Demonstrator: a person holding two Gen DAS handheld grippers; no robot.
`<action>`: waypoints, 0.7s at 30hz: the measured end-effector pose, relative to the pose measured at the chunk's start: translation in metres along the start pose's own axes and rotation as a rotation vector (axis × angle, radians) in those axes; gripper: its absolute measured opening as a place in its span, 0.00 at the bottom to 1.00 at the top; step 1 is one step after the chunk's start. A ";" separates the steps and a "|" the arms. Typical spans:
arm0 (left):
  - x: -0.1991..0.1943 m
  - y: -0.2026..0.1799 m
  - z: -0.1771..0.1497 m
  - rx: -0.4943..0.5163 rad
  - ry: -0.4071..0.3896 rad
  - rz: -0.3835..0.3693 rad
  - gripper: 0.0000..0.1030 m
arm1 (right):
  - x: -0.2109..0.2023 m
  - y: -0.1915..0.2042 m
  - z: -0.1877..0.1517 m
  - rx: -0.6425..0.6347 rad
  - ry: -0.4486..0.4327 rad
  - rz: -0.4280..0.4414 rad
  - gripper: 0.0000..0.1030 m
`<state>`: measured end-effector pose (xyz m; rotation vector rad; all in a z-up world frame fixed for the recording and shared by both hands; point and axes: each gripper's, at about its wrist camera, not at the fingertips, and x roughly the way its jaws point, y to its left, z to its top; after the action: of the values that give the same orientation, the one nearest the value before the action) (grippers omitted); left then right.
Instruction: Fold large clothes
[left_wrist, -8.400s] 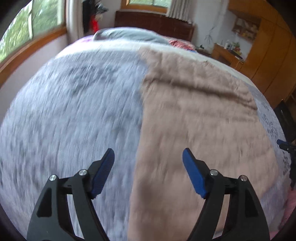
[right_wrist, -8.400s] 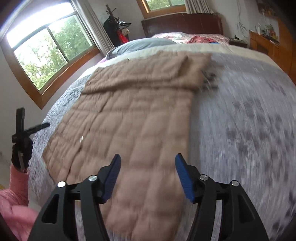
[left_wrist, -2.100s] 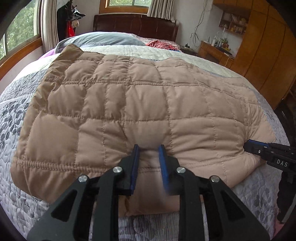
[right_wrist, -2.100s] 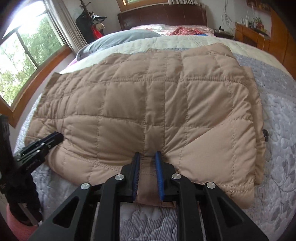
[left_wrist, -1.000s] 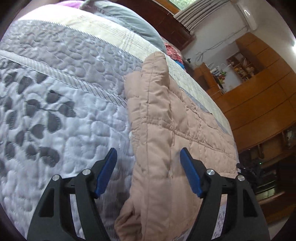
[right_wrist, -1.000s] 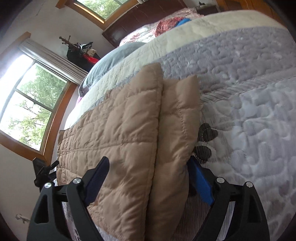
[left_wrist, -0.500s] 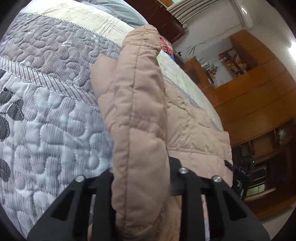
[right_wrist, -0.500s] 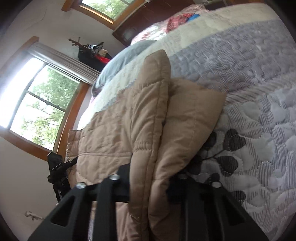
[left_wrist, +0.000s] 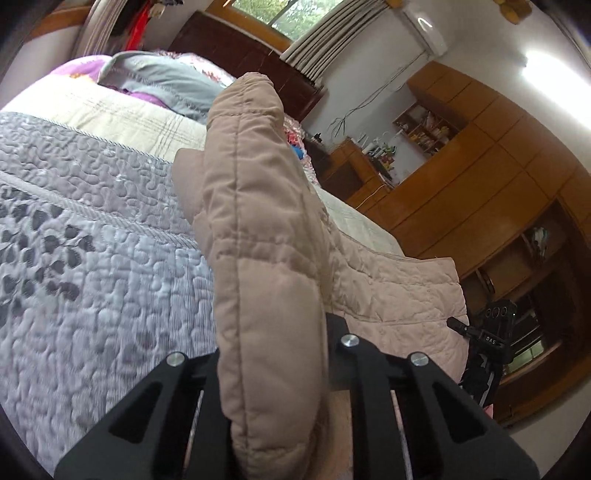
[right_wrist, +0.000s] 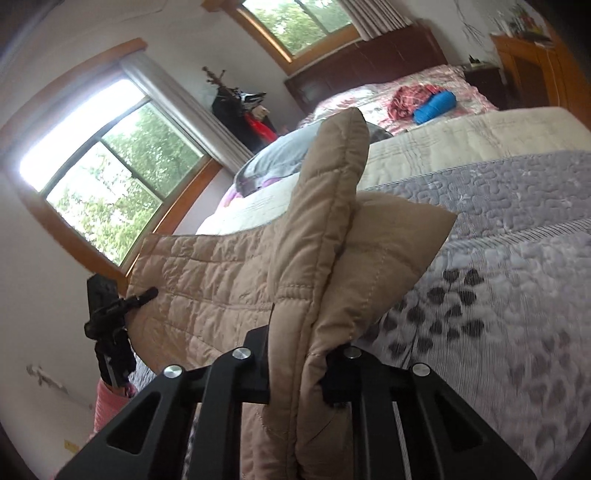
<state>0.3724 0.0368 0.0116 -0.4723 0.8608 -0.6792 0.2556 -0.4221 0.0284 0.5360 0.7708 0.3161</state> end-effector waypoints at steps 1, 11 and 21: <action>-0.011 -0.005 -0.006 0.011 -0.005 0.000 0.12 | -0.008 0.008 -0.007 -0.016 0.001 0.000 0.15; -0.077 0.011 -0.091 0.067 0.012 0.051 0.12 | -0.038 0.040 -0.094 -0.058 0.064 0.003 0.16; -0.056 0.070 -0.149 0.036 0.076 0.122 0.15 | -0.010 -0.003 -0.144 0.050 0.132 -0.023 0.17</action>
<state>0.2492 0.1094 -0.0880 -0.3604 0.9397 -0.6021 0.1437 -0.3798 -0.0530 0.5574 0.9136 0.3140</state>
